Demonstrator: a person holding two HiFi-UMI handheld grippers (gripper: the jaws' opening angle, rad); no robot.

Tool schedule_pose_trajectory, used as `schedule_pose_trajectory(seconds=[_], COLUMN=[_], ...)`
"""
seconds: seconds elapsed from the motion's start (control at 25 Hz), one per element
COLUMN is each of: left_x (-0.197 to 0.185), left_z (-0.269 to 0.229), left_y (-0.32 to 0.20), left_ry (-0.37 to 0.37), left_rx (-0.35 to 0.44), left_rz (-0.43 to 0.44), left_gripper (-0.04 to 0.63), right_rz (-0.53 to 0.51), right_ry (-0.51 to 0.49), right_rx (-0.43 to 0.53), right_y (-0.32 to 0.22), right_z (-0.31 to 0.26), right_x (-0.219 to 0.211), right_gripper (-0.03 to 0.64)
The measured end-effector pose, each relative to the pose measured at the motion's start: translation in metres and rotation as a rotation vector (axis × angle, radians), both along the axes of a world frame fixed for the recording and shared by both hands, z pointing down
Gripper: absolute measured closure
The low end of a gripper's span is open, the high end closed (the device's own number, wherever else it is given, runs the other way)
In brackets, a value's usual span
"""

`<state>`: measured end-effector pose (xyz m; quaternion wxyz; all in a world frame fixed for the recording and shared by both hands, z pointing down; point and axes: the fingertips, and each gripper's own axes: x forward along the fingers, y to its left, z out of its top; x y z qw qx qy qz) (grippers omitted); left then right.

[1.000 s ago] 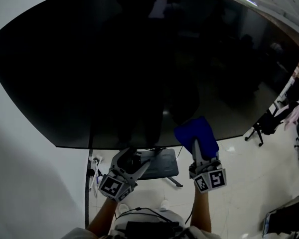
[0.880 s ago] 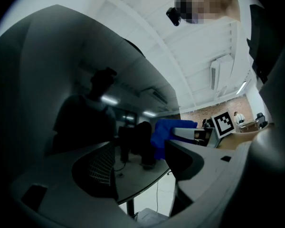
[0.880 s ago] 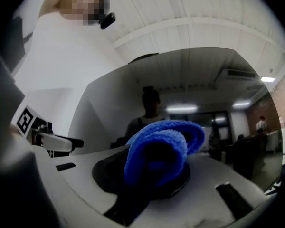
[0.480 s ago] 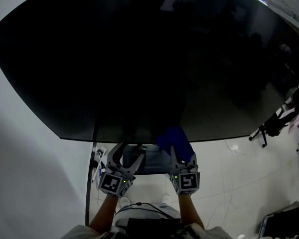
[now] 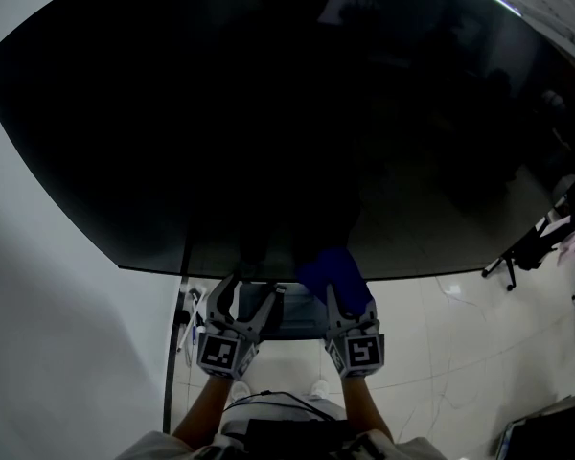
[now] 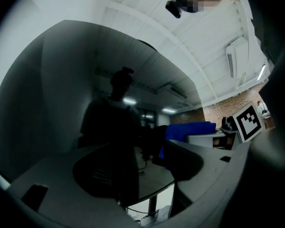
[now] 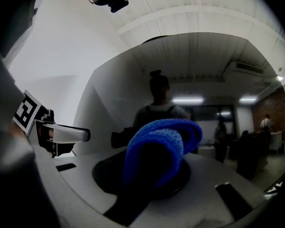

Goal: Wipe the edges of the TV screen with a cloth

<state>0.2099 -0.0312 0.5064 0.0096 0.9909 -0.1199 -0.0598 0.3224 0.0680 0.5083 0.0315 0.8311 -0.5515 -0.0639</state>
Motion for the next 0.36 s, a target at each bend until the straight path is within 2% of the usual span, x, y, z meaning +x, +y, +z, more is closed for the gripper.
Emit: schedule_pose_trajectory(seconds=[0.16, 0.36], left_x=[-0.005, -0.010], left_z=[0.000, 0.005], left_y=[-0.008, -0.013], left_ry=[-0.015, -0.034], left_rx=[-0.008, -0.039], left_rz=[-0.074, -0.142], left_gripper=[0.302, 0.302], right_rz=[-0.006, 0.007], right_ry=[-0.028, 0.002], right_rx=[0.017, 0.012], right_y=[-0.001, 0.006], right_z=[-0.007, -0.002], right_x=[0.000, 0.007], right_gripper=[0.535, 0.535])
